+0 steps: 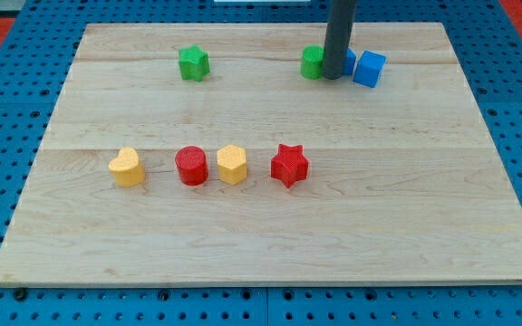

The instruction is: Slide green circle closer to green star

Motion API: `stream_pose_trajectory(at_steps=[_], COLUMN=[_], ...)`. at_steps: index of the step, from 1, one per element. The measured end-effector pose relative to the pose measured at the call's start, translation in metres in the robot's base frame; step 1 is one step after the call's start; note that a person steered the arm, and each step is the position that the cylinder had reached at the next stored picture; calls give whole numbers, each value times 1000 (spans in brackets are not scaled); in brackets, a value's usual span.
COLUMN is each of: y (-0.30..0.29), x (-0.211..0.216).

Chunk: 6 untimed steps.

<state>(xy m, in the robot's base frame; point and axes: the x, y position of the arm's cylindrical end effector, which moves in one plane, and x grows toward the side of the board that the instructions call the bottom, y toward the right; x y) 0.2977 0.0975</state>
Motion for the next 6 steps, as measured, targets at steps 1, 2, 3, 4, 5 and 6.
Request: stream_pose_trajectory(at_steps=[1,2,3,4,5,6], y=[-69,-69,-10,-64,-131,-155], x=[-8,-12,-43,-66,-13,7])
